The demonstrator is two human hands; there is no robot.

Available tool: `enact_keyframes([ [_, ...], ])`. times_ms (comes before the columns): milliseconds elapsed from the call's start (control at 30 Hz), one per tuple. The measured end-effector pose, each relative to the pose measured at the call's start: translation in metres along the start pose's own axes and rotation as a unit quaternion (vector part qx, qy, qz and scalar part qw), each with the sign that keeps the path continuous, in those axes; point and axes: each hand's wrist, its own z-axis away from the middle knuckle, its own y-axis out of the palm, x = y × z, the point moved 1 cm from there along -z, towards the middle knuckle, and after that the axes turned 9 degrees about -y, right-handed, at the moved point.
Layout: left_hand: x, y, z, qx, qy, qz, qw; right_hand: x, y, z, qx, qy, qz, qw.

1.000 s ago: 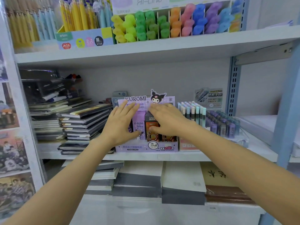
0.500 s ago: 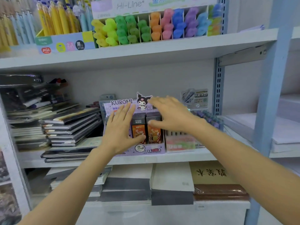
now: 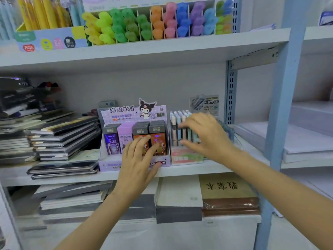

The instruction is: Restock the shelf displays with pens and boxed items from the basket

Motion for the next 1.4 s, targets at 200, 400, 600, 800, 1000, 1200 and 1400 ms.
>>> enact_keyframes([
  [200,-0.003,0.009,0.003,0.044,-0.038,0.022,0.998,0.028,0.024,0.017,0.01,0.005,0.042,0.999],
  [400,-0.006,0.009,0.002,0.022,-0.053,0.032,0.998,0.026,0.024,0.011,-0.013,0.006,-0.012,1.0],
  [600,-0.046,0.018,-0.01,-0.015,0.045,0.034,0.998,-0.039,0.0,0.046,-0.085,0.141,0.009,0.986],
  [800,-0.059,0.042,-0.009,0.044,0.019,0.001,0.999,-0.054,0.012,0.082,0.091,0.208,-0.021,0.974],
  [1000,-0.06,0.05,-0.01,0.024,0.012,0.007,1.0,-0.043,0.006,0.082,0.062,0.197,0.016,0.978],
  [1200,-0.057,0.057,-0.009,0.008,0.016,0.0,1.0,-0.048,0.004,0.05,0.141,0.148,0.017,0.979],
  [1400,-0.061,0.037,-0.009,0.007,0.023,0.037,0.999,-0.046,-0.006,0.044,0.124,0.146,-0.048,0.98],
])
